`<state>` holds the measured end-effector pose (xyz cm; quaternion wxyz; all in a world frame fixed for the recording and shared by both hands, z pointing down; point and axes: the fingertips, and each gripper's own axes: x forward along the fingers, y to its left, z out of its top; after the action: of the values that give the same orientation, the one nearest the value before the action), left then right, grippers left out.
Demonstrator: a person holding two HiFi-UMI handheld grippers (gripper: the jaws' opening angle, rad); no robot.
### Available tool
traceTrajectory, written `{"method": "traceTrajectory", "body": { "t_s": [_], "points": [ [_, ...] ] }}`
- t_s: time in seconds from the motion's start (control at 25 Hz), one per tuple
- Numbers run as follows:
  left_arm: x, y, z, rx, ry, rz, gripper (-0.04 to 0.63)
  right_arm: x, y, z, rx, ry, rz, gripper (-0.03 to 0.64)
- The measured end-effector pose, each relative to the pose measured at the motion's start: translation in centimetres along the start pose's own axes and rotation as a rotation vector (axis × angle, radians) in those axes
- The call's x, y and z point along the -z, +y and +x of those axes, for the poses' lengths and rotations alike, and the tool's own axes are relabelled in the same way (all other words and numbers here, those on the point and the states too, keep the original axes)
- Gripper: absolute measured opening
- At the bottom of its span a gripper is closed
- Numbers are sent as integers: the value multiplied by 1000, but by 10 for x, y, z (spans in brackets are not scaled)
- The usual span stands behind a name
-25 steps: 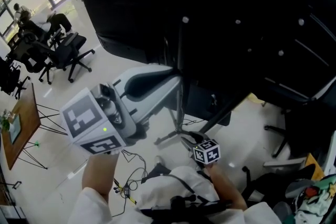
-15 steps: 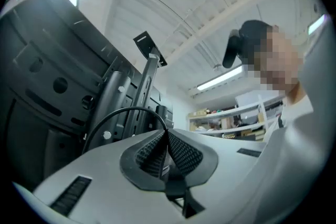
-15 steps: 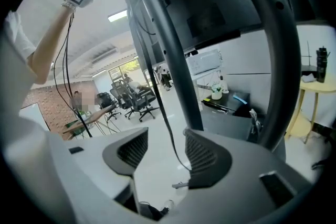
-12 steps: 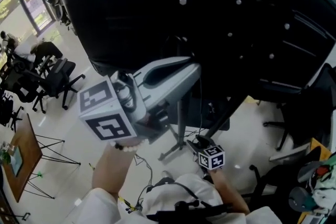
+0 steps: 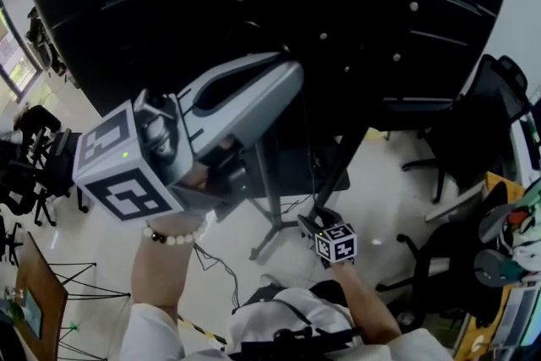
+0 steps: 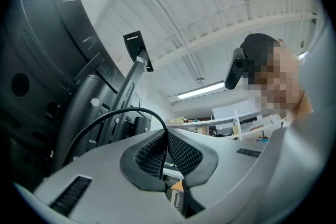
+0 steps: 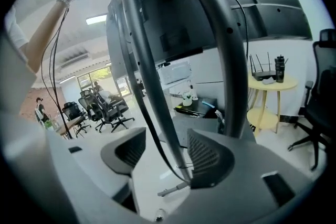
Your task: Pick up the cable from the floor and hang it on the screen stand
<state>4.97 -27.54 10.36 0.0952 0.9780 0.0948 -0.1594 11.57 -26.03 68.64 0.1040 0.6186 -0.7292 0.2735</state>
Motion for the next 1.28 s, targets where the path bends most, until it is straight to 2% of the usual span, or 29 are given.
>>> {"method": "traceTrajectory", "body": {
  "t_s": [0.2, 0.52, 0.72, 0.92, 1.04, 1.28],
  "points": [
    [-2, -11, 14, -3, 8, -18, 17, 13, 0, -5, 5, 0, 0, 276],
    [-6, -23, 30, -63, 32, 18, 17, 48, -2, -6, 11, 38, 6, 276],
    [-15, -31, 32, -91, 49, 47, 17, 52, 14, -2, -22, 43, -32, 274],
    [-23, -35, 30, -101, 40, 52, 17, 54, 38, 11, -57, 44, -100, 241],
    [-26, -37, 26, -109, 36, 51, 17, 53, 44, 16, -40, 45, -124, 211],
    [-35, -38, 20, -121, 38, 64, 17, 57, 50, 25, -32, 67, -144, 196]
  ]
}}
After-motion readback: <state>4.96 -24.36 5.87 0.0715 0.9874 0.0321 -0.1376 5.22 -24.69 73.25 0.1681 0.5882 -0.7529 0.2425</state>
